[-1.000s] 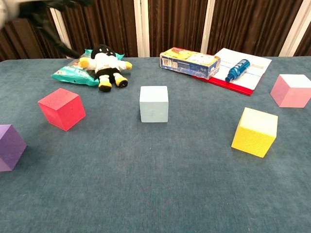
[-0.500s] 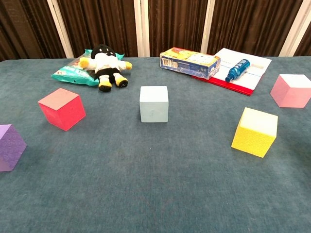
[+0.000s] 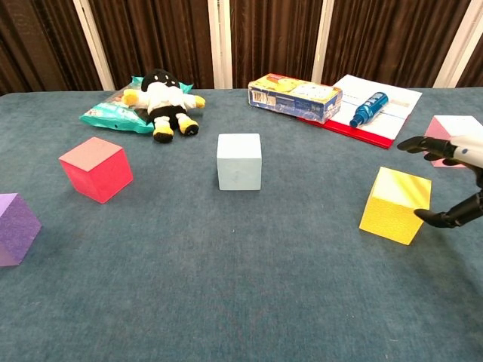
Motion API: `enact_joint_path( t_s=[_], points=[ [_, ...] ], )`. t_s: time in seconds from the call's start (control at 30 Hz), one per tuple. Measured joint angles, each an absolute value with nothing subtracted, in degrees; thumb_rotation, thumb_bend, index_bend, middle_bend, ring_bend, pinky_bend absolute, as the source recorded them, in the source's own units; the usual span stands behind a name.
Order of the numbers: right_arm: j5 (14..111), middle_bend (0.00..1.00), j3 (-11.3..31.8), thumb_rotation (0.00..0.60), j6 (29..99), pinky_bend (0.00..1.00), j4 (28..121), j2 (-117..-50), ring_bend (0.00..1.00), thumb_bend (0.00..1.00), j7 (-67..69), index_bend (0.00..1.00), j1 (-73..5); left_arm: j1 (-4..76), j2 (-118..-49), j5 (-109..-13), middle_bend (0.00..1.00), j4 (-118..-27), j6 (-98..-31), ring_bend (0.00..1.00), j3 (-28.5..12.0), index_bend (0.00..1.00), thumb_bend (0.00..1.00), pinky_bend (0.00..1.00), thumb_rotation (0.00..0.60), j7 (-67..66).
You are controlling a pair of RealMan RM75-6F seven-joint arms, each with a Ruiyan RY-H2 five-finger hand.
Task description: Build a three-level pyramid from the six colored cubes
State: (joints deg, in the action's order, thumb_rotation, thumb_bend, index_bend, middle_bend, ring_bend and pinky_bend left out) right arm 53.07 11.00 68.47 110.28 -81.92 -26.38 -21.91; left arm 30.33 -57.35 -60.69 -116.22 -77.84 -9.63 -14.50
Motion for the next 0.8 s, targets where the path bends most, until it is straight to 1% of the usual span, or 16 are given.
enact_joint_path(
  t_s=[0.2,0.4,0.6,0.67,0.7,0.73,0.8],
  points=[
    [48.8,0.00,11.7,0.600,68.8,0.00,109.3,-83.8,0.00,0.38,-27.8,0.00,-23.6,29.8,-57.3,-61.0,0.01,-116.3,-77.4,0.00,-10.1,0.00,0.08,0.00,0.600,-14.5],
    [47.4,0.00,11.5,0.600,69.3,0.00,108.7,-85.1,0.00,0.38,-28.5,0.00,-24.6,29.5,-57.4,-61.5,0.01,-116.5,-77.2,0.00,-10.7,0.00,0.08,0.00,0.600,-14.6],
    [45.3,0.00,12.2,0.600,69.6,0.00,106.6,-86.4,0.00,0.38,-28.8,0.00,-25.7,29.1,-57.4,-61.7,0.01,-116.7,-76.9,0.00,-11.2,0.00,0.08,0.00,0.600,-14.5],
    [44.3,0.07,12.4,0.600,69.7,0.00,105.8,-86.8,0.01,0.38,-29.0,0.00,-26.1,29.0,-57.4,-61.8,0.01,-116.7,-76.8,0.00,-11.3,0.00,0.08,0.00,0.600,-14.5],
    [44.0,0.13,12.5,0.600,69.7,0.00,105.5,-86.9,0.04,0.38,-29.1,0.00,-26.3,28.9,-57.4,-61.8,0.01,-116.7,-76.8,0.00,-11.4,0.00,0.08,0.00,0.600,-14.5],
    [43.6,0.17,12.5,0.600,69.7,0.00,105.3,-87.0,0.06,0.38,-29.2,0.00,-26.4,28.9,-57.4,-61.7,0.01,-116.7,-76.7,0.00,-11.4,0.00,0.08,0.00,0.600,-14.5],
    [42.9,0.27,12.4,0.600,69.6,0.00,104.9,-87.1,0.13,0.38,-29.4,0.00,-26.7,28.8,-57.4,-61.7,0.01,-116.6,-76.5,0.00,-11.6,0.00,0.08,0.00,0.600,-14.4]
  ],
)
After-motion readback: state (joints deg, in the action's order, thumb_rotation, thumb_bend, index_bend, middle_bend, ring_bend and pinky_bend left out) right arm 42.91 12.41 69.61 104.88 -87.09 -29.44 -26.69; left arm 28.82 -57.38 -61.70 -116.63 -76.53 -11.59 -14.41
